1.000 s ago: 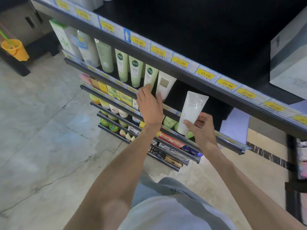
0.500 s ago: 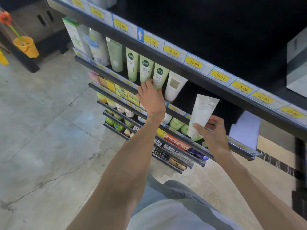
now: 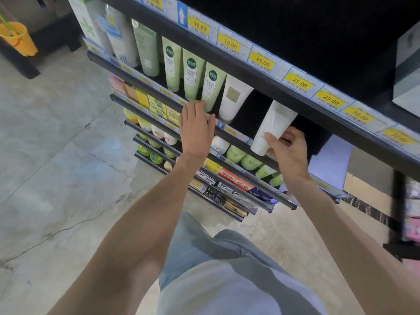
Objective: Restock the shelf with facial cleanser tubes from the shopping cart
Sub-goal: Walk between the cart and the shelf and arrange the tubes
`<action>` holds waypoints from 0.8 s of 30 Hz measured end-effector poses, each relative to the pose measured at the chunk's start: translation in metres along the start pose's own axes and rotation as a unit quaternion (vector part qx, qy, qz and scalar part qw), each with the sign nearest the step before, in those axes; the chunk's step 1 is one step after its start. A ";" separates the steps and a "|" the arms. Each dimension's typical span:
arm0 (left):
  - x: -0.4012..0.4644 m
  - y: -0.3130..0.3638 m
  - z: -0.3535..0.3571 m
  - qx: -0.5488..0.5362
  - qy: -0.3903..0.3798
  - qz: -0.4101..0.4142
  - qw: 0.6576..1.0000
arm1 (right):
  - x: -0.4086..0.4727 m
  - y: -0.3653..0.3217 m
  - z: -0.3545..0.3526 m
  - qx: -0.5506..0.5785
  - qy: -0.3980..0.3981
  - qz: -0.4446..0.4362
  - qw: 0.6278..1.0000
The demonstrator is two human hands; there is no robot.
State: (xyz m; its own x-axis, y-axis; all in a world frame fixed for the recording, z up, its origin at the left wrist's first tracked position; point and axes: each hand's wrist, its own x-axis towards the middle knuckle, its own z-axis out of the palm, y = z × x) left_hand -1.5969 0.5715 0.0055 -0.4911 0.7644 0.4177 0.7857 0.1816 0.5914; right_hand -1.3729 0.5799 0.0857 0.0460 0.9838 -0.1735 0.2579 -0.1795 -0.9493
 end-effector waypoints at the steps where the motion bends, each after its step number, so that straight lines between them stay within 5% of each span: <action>1: -0.003 -0.004 0.000 0.011 -0.009 0.023 1.000 | 0.005 -0.003 0.001 0.013 0.003 0.000 1.000; 6: -0.009 -0.021 0.000 0.032 -0.060 0.084 0.994 | 0.035 -0.008 0.010 0.028 0.036 -0.025 0.999; 11: -0.008 -0.020 -0.010 0.048 -0.091 0.084 0.991 | 0.049 0.002 0.028 -0.077 0.078 -0.079 0.991; 24: -0.016 -0.031 0.005 0.039 -0.049 0.126 0.990 | 0.084 0.040 0.045 -0.151 0.125 -0.144 0.970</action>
State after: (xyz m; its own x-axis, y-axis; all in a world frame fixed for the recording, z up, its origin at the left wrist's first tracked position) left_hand -1.6119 0.5568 -0.0230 -0.2402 0.8476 0.4732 0.9068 0.0220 0.4210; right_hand -1.4021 0.6554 0.0219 0.1533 0.9694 0.1918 0.5646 0.0734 -0.8221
